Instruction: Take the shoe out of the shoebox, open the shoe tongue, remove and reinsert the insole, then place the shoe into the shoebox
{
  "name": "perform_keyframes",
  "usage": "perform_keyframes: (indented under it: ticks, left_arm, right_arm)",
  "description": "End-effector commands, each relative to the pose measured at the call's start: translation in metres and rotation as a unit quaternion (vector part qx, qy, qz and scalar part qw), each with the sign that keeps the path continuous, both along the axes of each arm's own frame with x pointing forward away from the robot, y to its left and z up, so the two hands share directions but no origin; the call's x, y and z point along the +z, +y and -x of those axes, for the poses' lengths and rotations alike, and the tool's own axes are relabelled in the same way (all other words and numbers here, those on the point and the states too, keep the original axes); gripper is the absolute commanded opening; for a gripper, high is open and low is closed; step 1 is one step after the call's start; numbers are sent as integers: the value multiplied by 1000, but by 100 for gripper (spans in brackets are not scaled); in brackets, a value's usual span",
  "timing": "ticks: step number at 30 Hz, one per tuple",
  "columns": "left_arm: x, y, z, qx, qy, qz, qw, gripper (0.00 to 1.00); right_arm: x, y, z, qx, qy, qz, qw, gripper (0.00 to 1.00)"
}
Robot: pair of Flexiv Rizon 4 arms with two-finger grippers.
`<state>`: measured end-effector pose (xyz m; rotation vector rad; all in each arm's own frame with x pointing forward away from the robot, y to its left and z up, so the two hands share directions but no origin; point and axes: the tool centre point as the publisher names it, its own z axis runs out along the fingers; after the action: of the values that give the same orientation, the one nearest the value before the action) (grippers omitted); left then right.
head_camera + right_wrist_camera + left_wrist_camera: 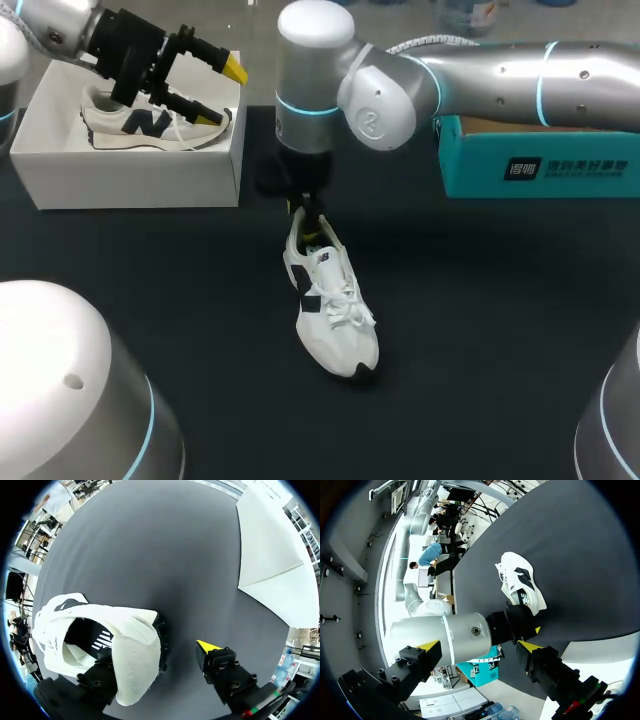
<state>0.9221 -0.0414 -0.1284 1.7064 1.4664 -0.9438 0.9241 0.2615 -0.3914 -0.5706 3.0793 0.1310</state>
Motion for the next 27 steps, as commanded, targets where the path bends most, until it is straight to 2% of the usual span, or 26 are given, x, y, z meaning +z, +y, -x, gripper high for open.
perform_keyframes:
  ticks: [1,2,3,5,6,7,12,16,22,27]
  left_arm:
    - [0,0,1,1,-1,-1,1000,100]
    - [0,0,1,1,-1,-1,1000,100]
    - [0,0,1,1,-1,-1,1000,100]
    - [0,0,1,1,-1,-1,1000,100]
    - [0,0,1,1,-1,-1,1000,100]
    - [0,0,1,1,-1,-1,1000,100]
    - [0,0,1,1,-1,-1,1000,100]
    - [0,0,1,1,-1,-1,1000,100]
    - [0,0,1,1,-1,-1,1000,100]
    - [0,0,1,1,-1,-1,1000,100]
  right_arm:
    - [-3,5,-3,-1,5,9,1000,43]
    - [-5,4,-3,-3,7,12,1000,29]
    - [-5,3,-3,-4,7,12,1000,20]
    - [-6,0,-3,-8,8,12,1000,11]
    - [-6,-1,-3,-10,9,12,1000,2]
    - [-6,-3,-2,-11,9,13,1000,0]
    - [-1,-10,4,-33,12,17,999,0]
    - [19,-21,14,-52,5,21,998,0]
    - [65,-38,24,-66,4,35,997,0]
    - [113,-55,28,-67,28,51,996,0]
